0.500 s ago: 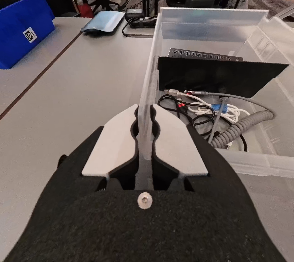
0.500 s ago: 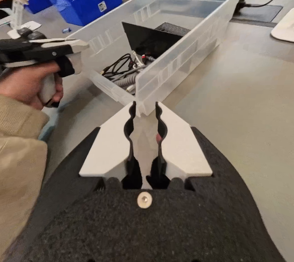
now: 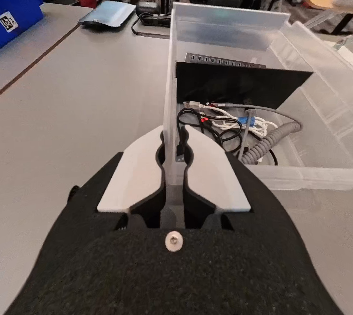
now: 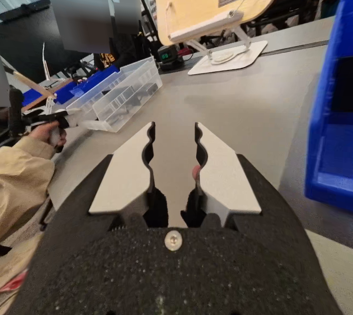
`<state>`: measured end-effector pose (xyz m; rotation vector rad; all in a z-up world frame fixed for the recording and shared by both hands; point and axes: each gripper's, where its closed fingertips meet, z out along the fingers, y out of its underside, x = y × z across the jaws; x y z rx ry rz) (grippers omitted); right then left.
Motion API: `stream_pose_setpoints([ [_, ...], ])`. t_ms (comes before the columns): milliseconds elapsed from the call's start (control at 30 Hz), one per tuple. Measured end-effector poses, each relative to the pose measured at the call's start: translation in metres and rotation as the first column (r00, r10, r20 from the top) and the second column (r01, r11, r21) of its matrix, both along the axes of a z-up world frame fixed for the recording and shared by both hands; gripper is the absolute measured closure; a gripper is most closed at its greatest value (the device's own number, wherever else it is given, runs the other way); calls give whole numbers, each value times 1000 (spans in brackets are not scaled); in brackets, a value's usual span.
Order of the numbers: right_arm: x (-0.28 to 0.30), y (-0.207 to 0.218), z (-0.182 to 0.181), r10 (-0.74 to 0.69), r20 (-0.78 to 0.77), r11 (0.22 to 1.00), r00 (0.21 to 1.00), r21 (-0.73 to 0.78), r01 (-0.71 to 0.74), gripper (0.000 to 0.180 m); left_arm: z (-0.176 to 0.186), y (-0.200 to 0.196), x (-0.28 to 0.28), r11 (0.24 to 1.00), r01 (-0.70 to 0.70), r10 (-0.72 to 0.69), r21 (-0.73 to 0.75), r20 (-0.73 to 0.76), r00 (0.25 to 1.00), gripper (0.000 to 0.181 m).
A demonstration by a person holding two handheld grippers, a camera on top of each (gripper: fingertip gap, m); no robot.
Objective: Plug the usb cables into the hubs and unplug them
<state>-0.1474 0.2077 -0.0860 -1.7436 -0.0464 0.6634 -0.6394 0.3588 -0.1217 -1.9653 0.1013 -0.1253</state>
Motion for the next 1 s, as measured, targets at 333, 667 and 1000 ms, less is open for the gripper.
stream_pose_setpoints([
  [333,98,-31,34,-247,1,954,969,173,243,139,86,-70,61,972,31,-7,232,-101,995,153],
  [667,236,-58,-9,-649,91,755,755,-40,654,134,15,-105,158,979,181,-187,99,57,981,154],
  [1000,228,-55,-48,-580,325,747,747,-154,647,134,8,-94,106,993,117,-119,29,97,988,160],
])
